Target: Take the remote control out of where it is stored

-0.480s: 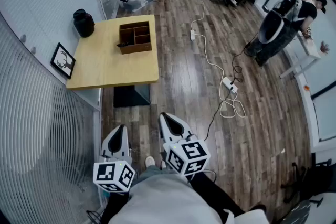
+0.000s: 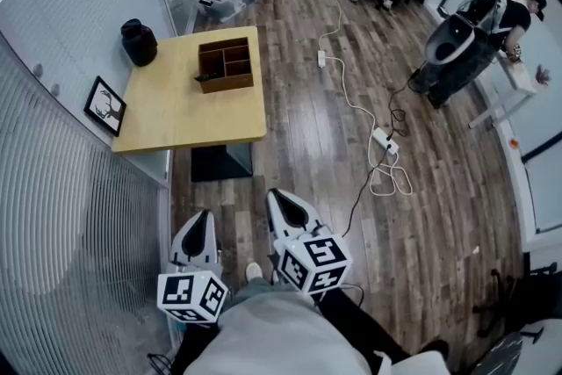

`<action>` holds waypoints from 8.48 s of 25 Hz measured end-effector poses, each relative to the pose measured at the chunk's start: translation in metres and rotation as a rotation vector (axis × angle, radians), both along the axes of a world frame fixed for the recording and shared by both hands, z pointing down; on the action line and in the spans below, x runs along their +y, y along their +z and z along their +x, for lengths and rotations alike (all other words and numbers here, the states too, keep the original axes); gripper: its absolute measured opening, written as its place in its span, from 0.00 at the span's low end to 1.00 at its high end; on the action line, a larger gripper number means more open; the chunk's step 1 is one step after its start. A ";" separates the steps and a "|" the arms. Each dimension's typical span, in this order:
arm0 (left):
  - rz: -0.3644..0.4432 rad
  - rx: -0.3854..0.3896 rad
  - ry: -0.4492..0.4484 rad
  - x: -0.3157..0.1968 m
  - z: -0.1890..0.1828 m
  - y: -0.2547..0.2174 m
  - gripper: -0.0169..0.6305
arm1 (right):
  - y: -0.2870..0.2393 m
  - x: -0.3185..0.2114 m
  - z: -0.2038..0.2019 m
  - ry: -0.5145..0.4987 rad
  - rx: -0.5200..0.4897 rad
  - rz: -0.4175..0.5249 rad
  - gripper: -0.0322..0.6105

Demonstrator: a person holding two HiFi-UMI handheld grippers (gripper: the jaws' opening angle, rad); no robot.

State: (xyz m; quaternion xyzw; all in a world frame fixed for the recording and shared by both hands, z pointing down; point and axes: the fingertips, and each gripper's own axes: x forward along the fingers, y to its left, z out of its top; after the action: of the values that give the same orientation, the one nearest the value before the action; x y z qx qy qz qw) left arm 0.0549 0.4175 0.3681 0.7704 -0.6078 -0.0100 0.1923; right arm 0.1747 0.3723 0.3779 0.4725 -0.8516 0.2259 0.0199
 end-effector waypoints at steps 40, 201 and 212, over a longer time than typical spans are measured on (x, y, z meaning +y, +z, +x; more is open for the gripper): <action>0.010 -0.022 0.071 -0.020 -0.046 0.014 0.04 | 0.008 -0.025 -0.046 0.063 -0.030 0.013 0.06; -0.359 -0.294 0.176 -0.489 -0.118 0.214 0.37 | 0.072 -0.509 -0.127 -0.001 0.046 -0.085 0.06; -0.357 -0.311 0.207 -0.489 -0.116 0.214 0.36 | 0.071 -0.511 -0.125 0.011 0.056 -0.076 0.06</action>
State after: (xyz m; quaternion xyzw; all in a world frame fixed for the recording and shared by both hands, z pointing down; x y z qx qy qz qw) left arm -0.0607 -0.0711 0.5817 0.7747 -0.5400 0.2359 0.2292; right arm 0.0502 -0.1386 0.4489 0.4824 -0.8389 0.2449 0.0603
